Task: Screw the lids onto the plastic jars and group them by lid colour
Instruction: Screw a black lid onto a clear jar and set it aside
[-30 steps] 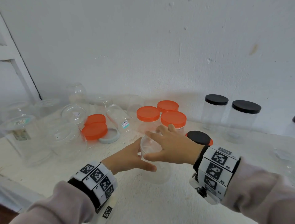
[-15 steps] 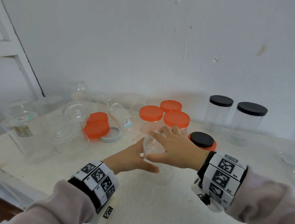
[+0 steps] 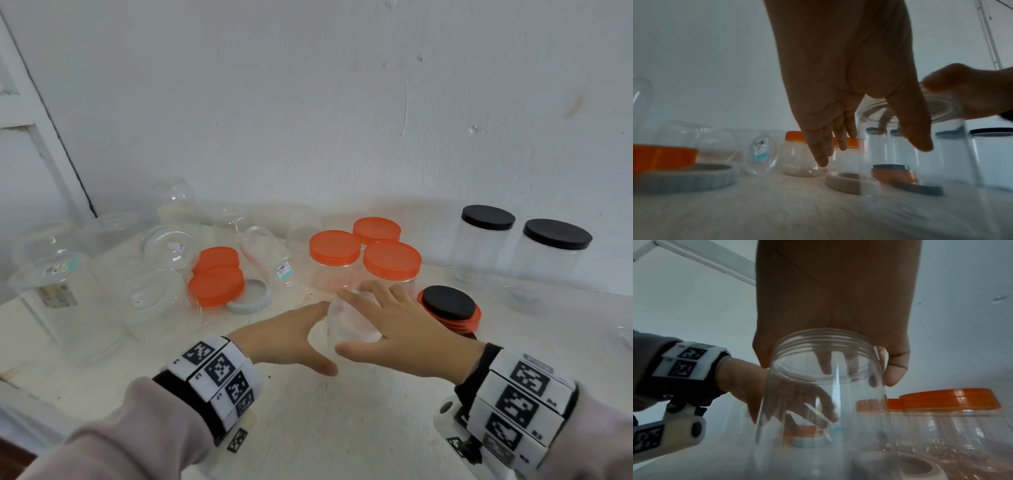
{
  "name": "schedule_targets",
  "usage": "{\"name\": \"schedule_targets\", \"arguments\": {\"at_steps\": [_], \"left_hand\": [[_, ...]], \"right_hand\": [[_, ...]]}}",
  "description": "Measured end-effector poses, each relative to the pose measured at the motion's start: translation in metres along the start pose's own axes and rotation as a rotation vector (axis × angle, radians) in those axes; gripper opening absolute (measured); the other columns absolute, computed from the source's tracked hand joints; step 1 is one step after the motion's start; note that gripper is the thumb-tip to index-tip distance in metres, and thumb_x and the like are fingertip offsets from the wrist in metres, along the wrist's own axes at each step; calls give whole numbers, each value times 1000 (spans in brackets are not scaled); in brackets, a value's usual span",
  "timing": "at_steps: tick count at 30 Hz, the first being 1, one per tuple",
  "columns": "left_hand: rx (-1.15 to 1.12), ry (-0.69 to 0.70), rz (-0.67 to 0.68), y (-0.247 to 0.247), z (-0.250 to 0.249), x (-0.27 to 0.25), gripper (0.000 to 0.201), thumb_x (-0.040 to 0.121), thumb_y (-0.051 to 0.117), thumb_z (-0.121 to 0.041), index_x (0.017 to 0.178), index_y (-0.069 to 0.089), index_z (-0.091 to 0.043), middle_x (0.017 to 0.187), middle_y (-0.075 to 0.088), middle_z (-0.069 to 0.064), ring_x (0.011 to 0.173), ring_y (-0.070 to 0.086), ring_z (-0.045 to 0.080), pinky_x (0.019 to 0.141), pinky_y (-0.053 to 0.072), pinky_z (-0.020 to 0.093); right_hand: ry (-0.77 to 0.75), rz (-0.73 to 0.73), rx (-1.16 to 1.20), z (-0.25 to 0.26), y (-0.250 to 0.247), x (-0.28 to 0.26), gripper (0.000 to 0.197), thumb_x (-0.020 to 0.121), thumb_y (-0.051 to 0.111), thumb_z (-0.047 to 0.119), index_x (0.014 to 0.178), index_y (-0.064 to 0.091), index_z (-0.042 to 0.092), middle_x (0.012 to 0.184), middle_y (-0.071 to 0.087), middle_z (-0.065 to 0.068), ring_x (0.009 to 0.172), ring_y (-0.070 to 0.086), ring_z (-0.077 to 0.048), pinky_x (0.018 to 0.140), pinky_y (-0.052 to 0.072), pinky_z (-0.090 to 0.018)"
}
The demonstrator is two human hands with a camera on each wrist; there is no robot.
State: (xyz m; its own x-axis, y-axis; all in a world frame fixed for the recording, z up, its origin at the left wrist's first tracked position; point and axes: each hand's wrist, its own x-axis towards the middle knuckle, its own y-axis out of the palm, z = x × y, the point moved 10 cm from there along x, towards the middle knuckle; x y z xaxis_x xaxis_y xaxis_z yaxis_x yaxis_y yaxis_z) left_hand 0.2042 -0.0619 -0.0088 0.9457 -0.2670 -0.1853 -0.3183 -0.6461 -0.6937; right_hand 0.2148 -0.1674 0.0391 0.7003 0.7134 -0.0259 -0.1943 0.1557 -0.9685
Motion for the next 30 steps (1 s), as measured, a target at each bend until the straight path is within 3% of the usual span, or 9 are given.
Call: {"name": "schedule_targets", "arguments": {"at_steps": [2, 4, 8, 11, 15, 20, 24, 30], "left_hand": [[117, -39, -47, -22, 11, 6, 78, 76, 77, -32, 141, 36, -39, 140, 40, -24, 128, 39, 1, 108, 34, 26], [168, -66, -176, -53, 19, 15, 64, 81, 74, -28, 137, 44, -32, 131, 45, -24, 123, 43, 4, 99, 37, 18], [56, -119, -577, -119, 35, 31, 53, 86, 68, -23, 134, 49, -14, 135, 53, 2, 126, 47, 16, 95, 34, 22], [18, -252, -732, -144, 55, 40, 59, 87, 66, -24, 137, 42, -6, 137, 47, 13, 127, 45, 27, 95, 35, 29], [-6, -469, -748, -152, 83, 49, 71, 89, 63, -34, 144, 29, -3, 140, 36, 22, 128, 39, 38, 104, 36, 42], [-121, -665, -693, -147, 108, 53, 82, 90, 58, -43, 147, 16, -2, 144, 29, 26, 130, 38, 40, 102, 34, 41], [-238, -691, -653, -141, 119, 62, 91, 89, 59, -44, 150, 4, -4, 147, 32, 25, 131, 37, 41, 103, 34, 44], [-484, -668, -692, -144, 131, 63, 103, 80, 73, -34, 148, 2, -4, 137, 43, 25, 122, 47, 41, 100, 41, 46]], "right_hand": [[12, 7, -1, -1, 1, -1, 82, 82, 43, 73, 150, 8, 45, 150, 16, 12, 130, 19, -18, 111, 25, -40], [22, 12, -5, -2, 2, -1, 83, 80, 41, 75, 150, 7, 45, 150, 14, 13, 129, 19, -17, 111, 25, -40], [42, 9, -1, -4, 2, -1, 83, 79, 40, 77, 149, 7, 46, 151, 12, 15, 130, 17, -16, 112, 24, -39], [65, 6, 9, -7, 4, -2, 85, 78, 38, 78, 149, 6, 46, 150, 10, 18, 131, 17, -16, 112, 23, -38], [89, -9, -5, -8, 4, -3, 85, 75, 35, 80, 149, 6, 47, 148, 10, 18, 126, 20, -16, 109, 25, -36], [104, 14, 41, -10, 5, -4, 87, 75, 40, 81, 148, 5, 49, 148, 7, 22, 133, 13, -14, 113, 20, -38], [111, 42, 125, -10, 6, -5, 92, 74, 49, 81, 148, 3, 51, 147, 3, 27, 137, 2, -5, 117, 13, -39], [90, 167, 278, -8, 8, -7, 98, 75, 69, 58, 148, 5, 51, 138, 3, 39, 137, 3, 1, 115, 22, -34]]}}
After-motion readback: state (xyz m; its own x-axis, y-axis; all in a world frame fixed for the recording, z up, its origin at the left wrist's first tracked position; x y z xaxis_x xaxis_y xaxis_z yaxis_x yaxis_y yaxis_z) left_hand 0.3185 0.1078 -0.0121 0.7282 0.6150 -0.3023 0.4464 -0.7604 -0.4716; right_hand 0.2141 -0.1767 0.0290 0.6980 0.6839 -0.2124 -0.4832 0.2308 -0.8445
